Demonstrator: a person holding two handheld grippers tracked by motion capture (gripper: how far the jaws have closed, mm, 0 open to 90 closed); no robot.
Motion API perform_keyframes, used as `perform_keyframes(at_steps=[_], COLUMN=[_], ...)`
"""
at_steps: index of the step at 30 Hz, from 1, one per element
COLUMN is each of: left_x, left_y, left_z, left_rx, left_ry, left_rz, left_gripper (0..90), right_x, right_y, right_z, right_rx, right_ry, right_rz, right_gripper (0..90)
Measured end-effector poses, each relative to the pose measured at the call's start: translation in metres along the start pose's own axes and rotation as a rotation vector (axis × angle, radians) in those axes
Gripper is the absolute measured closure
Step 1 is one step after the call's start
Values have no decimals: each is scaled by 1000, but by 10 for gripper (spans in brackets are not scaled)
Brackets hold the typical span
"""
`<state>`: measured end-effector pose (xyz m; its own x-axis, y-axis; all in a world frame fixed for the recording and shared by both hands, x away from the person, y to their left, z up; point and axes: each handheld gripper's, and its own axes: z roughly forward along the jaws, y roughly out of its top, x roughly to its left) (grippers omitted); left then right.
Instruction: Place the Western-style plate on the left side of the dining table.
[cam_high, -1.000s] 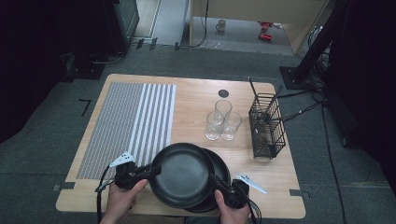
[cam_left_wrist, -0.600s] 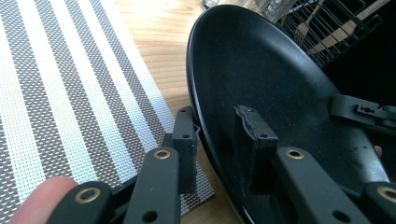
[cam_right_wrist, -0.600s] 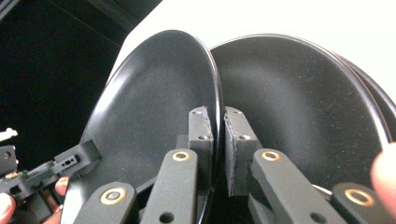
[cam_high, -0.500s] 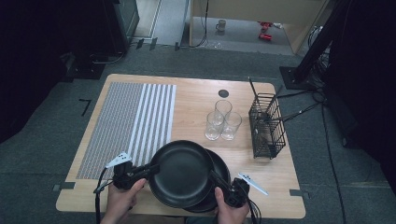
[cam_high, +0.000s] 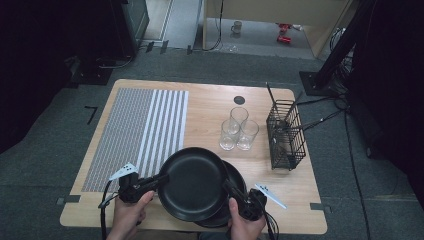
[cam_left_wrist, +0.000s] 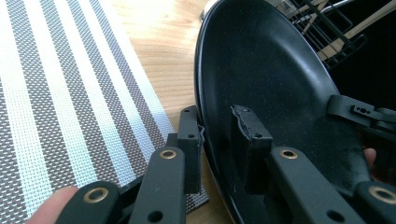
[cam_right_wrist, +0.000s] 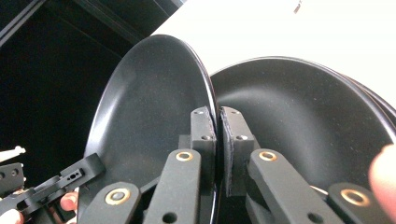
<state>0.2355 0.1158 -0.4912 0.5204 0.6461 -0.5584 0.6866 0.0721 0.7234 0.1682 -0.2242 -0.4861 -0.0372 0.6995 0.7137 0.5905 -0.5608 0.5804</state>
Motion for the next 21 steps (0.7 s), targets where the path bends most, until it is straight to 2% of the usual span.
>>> perform_keyframes(at_steps=[6,13,21], left_x=[-1,3,13], left_y=[3,8,15], left_z=[-4,-10,-19], left_rx=[-19,-38,-61], left_ry=[-8,-6,7], left_rz=[-2,-5,-14], left_gripper=[760,760,760], right_x=[5,15,26], right_y=[4,10,14], right_z=[1,8,21], right_rx=[-12,-8,-5], right_ry=[7,19,31], right_rz=[-2,-33,-57], right_gripper=[861,861,861])
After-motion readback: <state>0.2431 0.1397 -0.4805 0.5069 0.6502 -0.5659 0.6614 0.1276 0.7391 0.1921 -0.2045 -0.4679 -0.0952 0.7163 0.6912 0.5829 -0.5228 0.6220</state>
